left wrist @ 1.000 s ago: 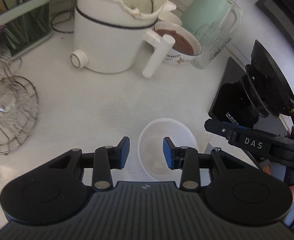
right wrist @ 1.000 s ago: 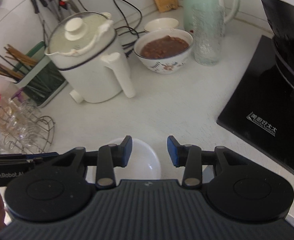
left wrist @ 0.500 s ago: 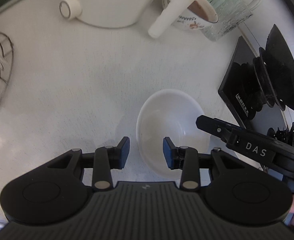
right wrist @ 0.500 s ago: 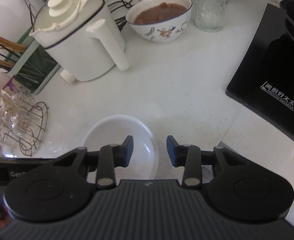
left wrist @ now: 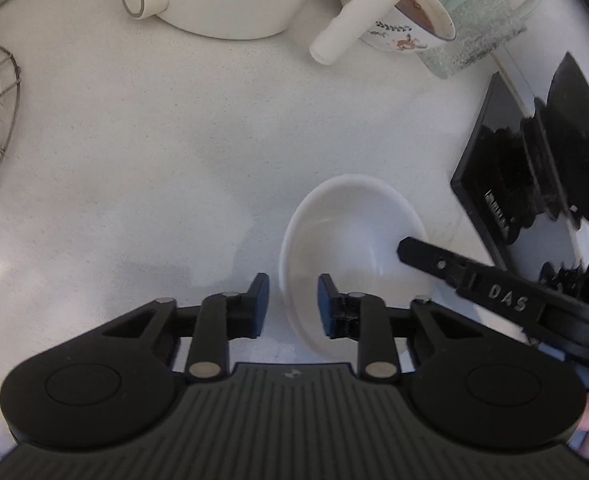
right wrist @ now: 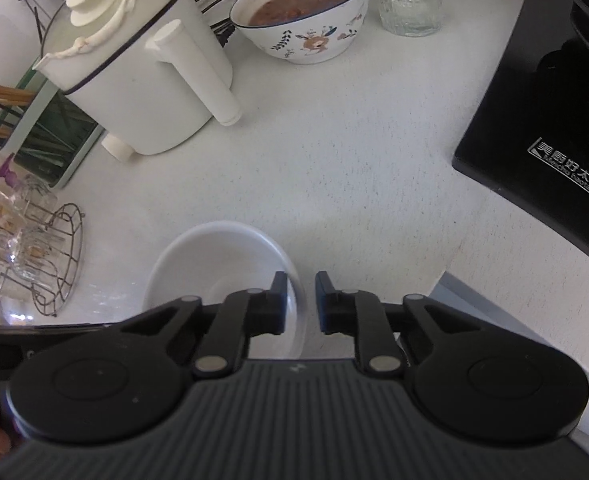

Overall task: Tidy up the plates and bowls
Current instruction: 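Close the left gripper on the white ceramic bowl rim, then lift and carry the white bowl with the left gripper toward the plate stack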

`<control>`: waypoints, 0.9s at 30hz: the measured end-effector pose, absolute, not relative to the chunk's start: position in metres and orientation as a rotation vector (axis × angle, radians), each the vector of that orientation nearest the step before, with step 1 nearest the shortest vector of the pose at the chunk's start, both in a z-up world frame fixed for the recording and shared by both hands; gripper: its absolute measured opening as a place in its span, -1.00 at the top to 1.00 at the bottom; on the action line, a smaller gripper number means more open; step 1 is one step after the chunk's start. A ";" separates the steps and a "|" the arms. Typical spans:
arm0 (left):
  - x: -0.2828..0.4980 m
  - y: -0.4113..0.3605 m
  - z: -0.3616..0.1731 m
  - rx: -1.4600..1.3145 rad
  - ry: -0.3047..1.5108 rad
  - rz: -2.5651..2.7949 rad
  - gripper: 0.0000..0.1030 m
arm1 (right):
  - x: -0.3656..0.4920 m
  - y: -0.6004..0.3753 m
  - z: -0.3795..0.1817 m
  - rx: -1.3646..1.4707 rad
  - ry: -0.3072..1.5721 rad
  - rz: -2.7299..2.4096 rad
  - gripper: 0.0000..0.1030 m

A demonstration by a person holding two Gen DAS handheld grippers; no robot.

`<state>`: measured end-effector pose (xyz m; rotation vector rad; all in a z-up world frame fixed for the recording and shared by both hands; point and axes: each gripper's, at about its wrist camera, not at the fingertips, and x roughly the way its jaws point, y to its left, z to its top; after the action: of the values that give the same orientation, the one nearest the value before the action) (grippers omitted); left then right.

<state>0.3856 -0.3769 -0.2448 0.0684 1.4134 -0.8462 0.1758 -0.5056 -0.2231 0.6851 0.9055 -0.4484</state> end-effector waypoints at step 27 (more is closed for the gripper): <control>0.381 -0.357 -0.207 0.027 1.361 -0.823 0.68 | 0.169 -0.499 -0.185 0.668 0.825 -0.375 0.75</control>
<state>0.3814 -0.3566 -0.2067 0.0275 1.3606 -0.8233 0.1685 -0.4988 -0.1855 0.6679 0.8250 -0.3746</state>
